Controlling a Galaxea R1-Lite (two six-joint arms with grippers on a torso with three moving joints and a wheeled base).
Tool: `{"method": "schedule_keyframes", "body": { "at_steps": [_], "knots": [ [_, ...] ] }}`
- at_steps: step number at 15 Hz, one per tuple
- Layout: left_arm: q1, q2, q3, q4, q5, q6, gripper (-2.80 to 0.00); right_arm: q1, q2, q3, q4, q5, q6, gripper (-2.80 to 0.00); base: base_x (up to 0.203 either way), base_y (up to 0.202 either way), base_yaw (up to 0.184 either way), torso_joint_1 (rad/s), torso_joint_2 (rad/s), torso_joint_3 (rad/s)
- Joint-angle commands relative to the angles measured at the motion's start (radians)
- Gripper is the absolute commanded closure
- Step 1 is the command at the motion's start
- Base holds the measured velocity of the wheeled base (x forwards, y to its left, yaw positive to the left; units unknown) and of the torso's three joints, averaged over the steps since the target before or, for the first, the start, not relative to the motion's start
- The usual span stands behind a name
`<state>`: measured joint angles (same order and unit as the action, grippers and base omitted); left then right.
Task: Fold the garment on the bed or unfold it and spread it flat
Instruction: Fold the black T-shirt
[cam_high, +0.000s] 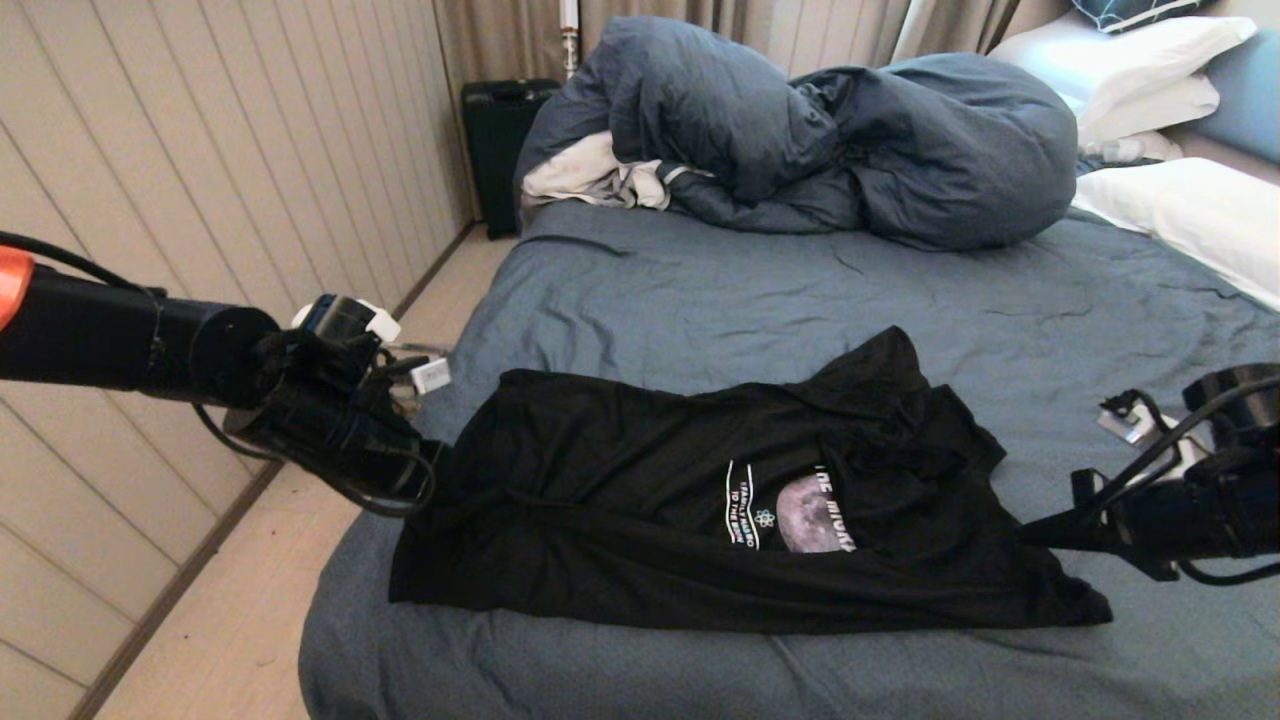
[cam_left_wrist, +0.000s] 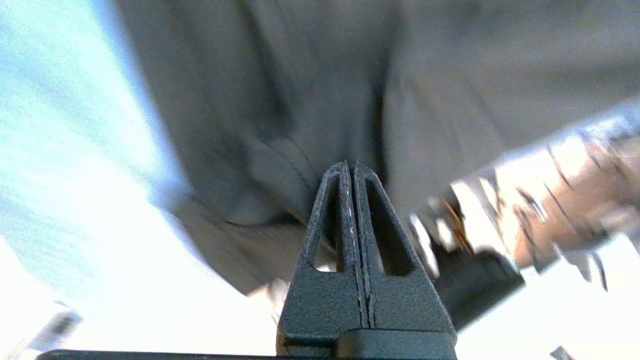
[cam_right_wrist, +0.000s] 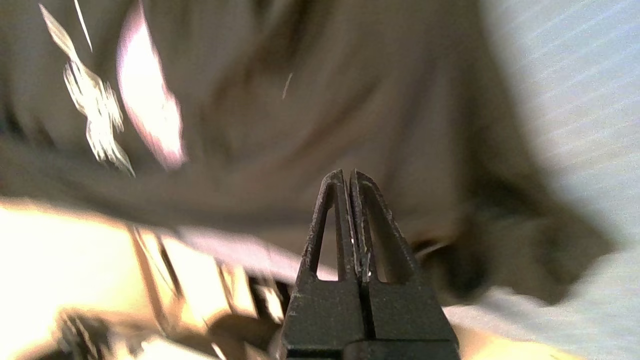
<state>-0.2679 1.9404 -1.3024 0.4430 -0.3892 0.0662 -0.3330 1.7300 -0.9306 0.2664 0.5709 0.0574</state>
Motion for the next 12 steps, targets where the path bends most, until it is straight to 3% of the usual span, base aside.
{"method": "schedule_keyframes", "body": {
  "at_steps": [1,3,5,8,12],
  "knots": [
    [0.008,-0.069,0.117,-0.024,-0.039,0.0,0.0,0.035,-0.001,0.043,0.002,0.001,-0.032,0.0,0.0,0.0,0.0,0.0,0.0,0.0],
    [0.01,-0.117,0.203,-0.112,-0.065,-0.005,0.0,0.083,0.007,0.054,-0.001,-0.025,-0.028,0.0,0.0,0.0,0.0,0.0,0.0,0.0],
    [0.017,-0.151,0.24,-0.133,-0.072,-0.006,0.0,0.069,0.006,0.034,-0.048,-0.032,0.001,0.0,0.0,0.0,0.0,0.0,0.0,0.0],
    [0.08,-0.135,0.242,-0.153,-0.092,-0.006,0.0,-0.031,-0.024,0.016,-0.083,-0.052,-0.01,0.0,0.0,0.0,0.0,0.0,0.0,0.0],
    [0.084,-0.137,0.257,-0.156,-0.106,-0.005,0.0,-0.011,0.037,0.027,-0.085,-0.055,-0.025,0.0,0.0,0.0,0.0,0.0,0.0,0.0]
  ]
}}
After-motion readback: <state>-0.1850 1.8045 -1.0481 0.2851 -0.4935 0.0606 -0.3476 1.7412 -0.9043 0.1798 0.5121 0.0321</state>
